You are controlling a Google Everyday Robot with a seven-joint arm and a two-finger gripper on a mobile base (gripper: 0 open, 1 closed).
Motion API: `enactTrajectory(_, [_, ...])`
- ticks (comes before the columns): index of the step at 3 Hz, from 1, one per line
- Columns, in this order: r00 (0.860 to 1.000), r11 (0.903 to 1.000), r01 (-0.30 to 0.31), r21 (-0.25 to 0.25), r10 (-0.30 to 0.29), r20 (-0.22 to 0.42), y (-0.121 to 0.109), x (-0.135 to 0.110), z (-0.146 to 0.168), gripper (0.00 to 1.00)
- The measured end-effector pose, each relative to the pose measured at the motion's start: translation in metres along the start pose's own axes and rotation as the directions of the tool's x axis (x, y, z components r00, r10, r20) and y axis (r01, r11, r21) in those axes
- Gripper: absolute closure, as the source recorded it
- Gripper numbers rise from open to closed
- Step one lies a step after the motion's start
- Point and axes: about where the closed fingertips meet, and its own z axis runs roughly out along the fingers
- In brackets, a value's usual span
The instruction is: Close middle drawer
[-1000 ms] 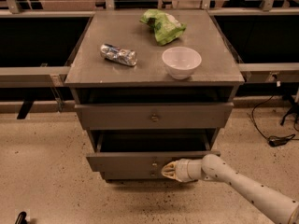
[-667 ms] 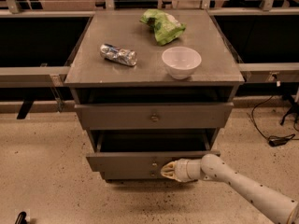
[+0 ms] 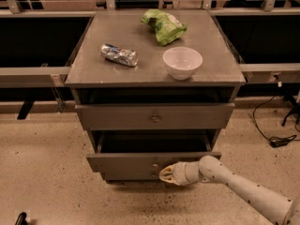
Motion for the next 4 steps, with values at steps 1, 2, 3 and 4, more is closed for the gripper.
enactTrajectory(1, [0.999,0.9987,0.030,-0.041,-0.029,0.026,0.017,-0.011,0.012,1.00])
enactTrajectory(2, [0.999,0.9969,0.035,-0.070,-0.033,0.041,0.027,-0.014,0.024,1.00])
enactTrajectory(3, [0.999,0.9951,0.032,-0.094,-0.029,0.031,0.023,-0.005,0.036,1.00])
enactTrajectory(4, [0.999,0.9930,0.030,-0.114,-0.027,0.027,0.011,0.008,0.045,1.00])
